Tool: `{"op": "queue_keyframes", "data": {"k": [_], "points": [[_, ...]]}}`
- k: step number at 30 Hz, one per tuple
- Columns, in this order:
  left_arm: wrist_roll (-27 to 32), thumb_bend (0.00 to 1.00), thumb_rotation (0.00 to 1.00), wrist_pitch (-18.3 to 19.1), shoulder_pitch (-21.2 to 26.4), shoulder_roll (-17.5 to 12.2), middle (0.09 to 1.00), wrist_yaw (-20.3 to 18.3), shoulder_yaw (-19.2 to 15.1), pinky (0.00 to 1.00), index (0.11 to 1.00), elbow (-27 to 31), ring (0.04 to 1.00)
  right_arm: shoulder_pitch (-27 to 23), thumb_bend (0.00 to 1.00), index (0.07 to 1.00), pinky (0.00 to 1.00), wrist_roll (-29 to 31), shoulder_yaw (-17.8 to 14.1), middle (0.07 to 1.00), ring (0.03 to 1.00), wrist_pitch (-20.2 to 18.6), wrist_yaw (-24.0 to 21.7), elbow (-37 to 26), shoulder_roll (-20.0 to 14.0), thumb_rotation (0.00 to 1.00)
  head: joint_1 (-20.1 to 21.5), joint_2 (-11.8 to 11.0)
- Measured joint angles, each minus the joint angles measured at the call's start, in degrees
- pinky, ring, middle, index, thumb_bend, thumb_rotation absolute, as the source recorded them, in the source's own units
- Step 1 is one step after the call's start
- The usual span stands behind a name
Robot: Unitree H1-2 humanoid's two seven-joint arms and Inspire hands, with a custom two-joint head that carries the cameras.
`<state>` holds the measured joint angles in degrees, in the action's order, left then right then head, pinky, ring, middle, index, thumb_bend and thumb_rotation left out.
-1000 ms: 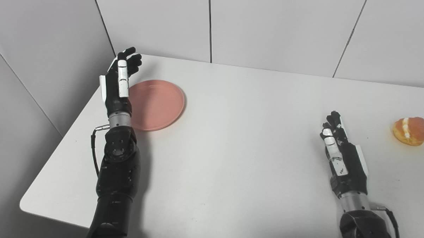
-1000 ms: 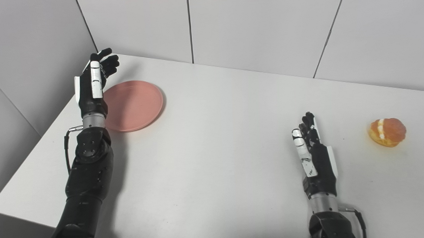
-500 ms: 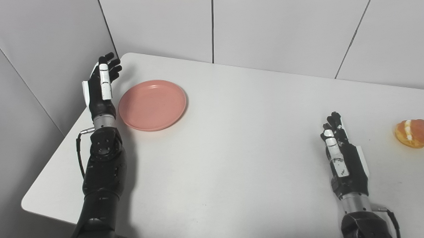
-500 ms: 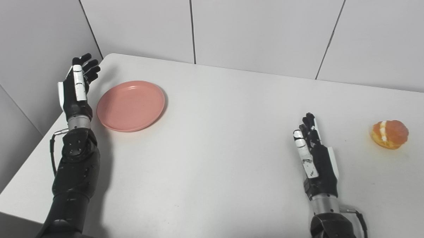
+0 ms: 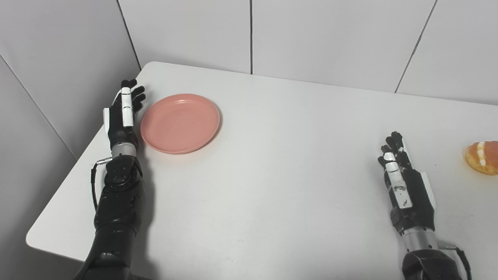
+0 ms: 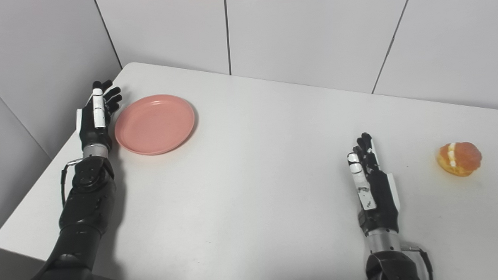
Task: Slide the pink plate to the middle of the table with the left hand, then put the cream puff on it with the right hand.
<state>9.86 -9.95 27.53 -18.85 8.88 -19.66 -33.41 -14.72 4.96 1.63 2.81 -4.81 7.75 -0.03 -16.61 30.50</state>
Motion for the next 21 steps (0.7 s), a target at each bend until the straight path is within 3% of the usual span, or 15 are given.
{"op": "queue_keyframes", "data": {"k": [10, 15, 21], "points": [[3.1, 0.7, 1.0, 4.5, 0.0, 0.2, 0.797, -2.8, 0.3, 0.8, 0.791, 2.2, 0.804, 0.0, 0.65, 0.984, 1.0, 0.1, -0.5, 0.986, 0.99, 0.1, 0.1, 0.1, 0.1, 0.77, 0.1, 0.2], [3.5, 0.71, 1.0, 6.2, -0.4, 0.3, 0.808, -5.1, 2.0, 0.81, 0.8, 3.7, 0.817, 0.0, 0.66, 0.98, 1.0, 0.1, -0.5, 0.985, 0.993, 0.1, 0.1, 0.1, 0.1, 0.77, 0.1, 0.3], [3.8, 0.7, 1.0, 6.8, -0.5, 0.6, 0.793, -7.3, 3.3, 0.79, 0.78, 4.2, 0.805, 0.0, 0.65, 0.983, 1.0, -0.8, -0.3, 0.988, 0.995, 0.1, 0.4, 0.1, 0.0, 0.8, 0.1, 0.3]]}}
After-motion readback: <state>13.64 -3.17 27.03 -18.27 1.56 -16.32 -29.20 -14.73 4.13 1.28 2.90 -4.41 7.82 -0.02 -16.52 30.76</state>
